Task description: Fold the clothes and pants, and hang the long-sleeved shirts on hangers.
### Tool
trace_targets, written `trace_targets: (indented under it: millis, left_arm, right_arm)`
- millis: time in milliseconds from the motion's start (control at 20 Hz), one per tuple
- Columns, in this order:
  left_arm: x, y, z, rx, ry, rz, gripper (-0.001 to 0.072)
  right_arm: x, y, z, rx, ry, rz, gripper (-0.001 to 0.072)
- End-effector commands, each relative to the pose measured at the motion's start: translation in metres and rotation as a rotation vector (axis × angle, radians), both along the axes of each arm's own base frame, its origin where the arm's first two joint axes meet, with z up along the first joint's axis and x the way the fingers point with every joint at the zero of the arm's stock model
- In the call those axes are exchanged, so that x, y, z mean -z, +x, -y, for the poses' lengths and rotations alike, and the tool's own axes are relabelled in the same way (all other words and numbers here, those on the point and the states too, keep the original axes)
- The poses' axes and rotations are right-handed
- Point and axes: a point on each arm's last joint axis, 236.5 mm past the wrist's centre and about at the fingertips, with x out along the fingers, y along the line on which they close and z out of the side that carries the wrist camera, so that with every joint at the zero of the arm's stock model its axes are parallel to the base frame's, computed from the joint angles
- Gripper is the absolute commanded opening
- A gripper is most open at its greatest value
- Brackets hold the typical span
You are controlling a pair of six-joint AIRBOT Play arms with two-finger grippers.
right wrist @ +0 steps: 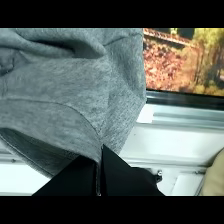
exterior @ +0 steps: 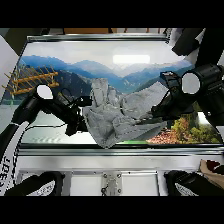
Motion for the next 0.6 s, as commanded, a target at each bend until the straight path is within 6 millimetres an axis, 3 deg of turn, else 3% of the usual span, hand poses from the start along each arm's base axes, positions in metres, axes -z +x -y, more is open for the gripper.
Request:
trace_targets:
  millis: [0, 150, 300, 550]
  left_arm:
    - [0.003, 0.0, 0.008, 0.017, 0.0, 0.011, 0.0012]
    - [0.015, -0.002, 0.018, 0.038, 0.0, -0.025, 0.0012]
    - [0.014, 0.009, 0.042, -0.017, -0.092, -0.037, 0.0012]
    - [0.014, 0.016, 0.051, -0.033, -0.109, -0.005, 0.0012]
  right_arm:
    - [-0.002, 0.006, -0.003, 0.019, 0.009, 0.027, 0.0017]
    - [-0.013, 0.011, -0.005, 0.02, 0.025, 0.064, 0.0017]
    - [-0.026, 0.016, -0.007, 0.02, 0.041, 0.1, 0.0017]
    - [-0.037, 0.019, -0.016, 0.007, 0.064, 0.134, 0.0017]
